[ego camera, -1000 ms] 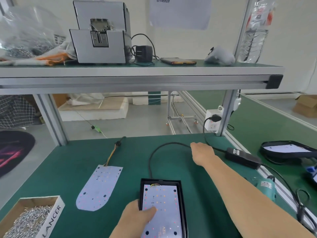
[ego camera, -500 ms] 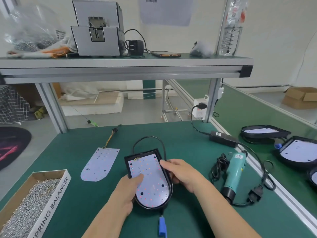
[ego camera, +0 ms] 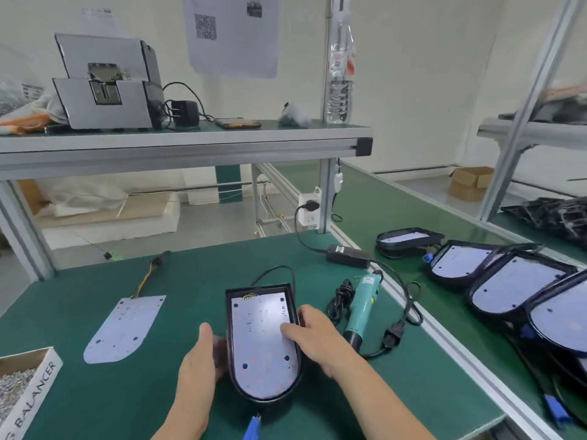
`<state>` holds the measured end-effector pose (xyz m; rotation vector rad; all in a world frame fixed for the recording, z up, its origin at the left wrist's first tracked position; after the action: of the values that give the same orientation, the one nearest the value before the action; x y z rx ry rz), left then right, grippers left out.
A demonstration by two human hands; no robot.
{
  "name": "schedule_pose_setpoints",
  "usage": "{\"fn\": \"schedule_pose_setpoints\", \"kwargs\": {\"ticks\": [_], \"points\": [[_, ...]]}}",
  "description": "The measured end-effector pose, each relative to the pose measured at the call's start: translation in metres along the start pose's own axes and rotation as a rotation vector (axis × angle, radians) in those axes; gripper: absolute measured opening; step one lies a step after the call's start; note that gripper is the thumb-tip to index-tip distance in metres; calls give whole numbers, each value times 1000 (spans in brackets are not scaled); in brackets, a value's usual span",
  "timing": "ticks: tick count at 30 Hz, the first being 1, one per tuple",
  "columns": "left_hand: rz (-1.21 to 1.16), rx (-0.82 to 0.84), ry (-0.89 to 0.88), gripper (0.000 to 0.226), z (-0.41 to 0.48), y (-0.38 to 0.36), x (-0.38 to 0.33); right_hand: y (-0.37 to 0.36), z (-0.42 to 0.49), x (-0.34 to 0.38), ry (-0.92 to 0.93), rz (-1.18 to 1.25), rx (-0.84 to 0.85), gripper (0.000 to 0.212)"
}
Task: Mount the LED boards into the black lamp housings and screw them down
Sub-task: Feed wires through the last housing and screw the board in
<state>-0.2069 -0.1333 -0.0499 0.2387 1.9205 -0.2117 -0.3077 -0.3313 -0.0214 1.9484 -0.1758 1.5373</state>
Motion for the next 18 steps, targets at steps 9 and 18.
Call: {"fn": "schedule_pose_setpoints", "kwargs": {"ticks": [9,18], "points": [[204,-92,-269,37,-4,0,2,120,8,7,100,237,-312,21],[216,-149,-376,25,-1,-4,-1,312,25,-26,66,249,-802,31]]}}
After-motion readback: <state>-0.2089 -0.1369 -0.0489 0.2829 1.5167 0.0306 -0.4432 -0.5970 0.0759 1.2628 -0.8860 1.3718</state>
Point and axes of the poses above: each hand's wrist, its own z-axis towards the middle knuckle, its own y-axis out of the back of the hand, x = y × z, the point moved 7 cm from there along z, towards the middle knuckle, and after that the axes turned 3 degrees about y, right-handed, at the moved point
